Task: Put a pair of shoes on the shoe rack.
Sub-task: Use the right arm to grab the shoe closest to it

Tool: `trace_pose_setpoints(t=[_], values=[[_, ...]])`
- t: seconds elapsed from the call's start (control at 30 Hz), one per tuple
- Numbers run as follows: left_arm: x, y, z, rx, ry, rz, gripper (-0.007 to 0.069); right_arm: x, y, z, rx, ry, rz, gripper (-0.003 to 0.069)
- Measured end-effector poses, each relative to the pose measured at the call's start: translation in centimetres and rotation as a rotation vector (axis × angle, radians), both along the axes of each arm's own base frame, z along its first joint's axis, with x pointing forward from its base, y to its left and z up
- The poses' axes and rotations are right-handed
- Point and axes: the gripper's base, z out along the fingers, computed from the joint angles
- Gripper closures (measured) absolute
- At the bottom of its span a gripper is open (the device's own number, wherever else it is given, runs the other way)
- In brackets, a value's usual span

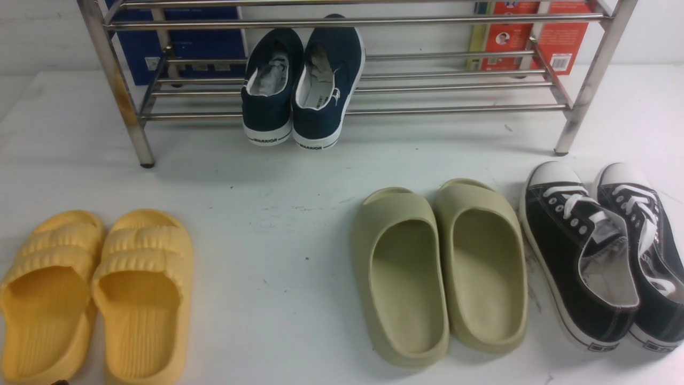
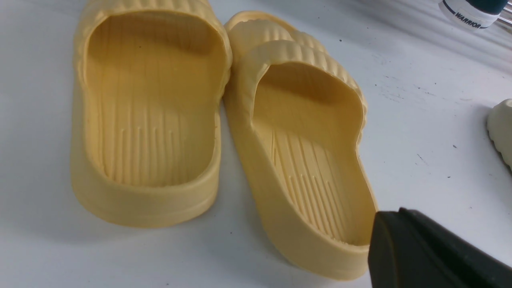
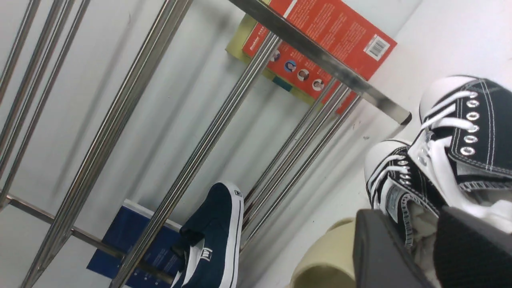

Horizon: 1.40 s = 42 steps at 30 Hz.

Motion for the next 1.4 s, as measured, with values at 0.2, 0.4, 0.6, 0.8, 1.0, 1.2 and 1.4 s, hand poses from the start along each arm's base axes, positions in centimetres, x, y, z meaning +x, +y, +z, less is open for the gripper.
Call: trace_pose_setpoints(t=[0.2,0.4,0.6,0.8,1.0,1.2,1.4], values=[[0.0,0.0,0.0,0.000,0.000,0.000,0.0626,-0.1,2.1,3.3,-0.288,0.177,0.260,0.0511],[0.0,0.0,0.0,0.000,0.000,0.000,0.0626,3.4,3.0,8.4,-0.707,0.557,0.649,0.0637],[0.0,0.0,0.0,0.000,0.000,0.000,0.0626,9.8,2.4,9.2,-0.775,0.839,0.728,0.0645],[0.0,0.0,0.0,0.000,0.000,0.000,0.0618,15.1,5.8,8.9,-0.941,0.950,0.839,0.0615],[0.0,0.0,0.0,0.000,0.000,0.000,0.0617,18.3,8.8,7.2,-1.035,1.020,0.845,0.0412],[0.0,0.0,0.0,0.000,0.000,0.000,0.0617,21.2,9.8,2.7,-1.044,1.124,0.829,0.0183],[0.0,0.0,0.0,0.000,0.000,0.000,0.0617,22.4,10.3,0.2,-1.026,1.168,0.839,0.0277]])
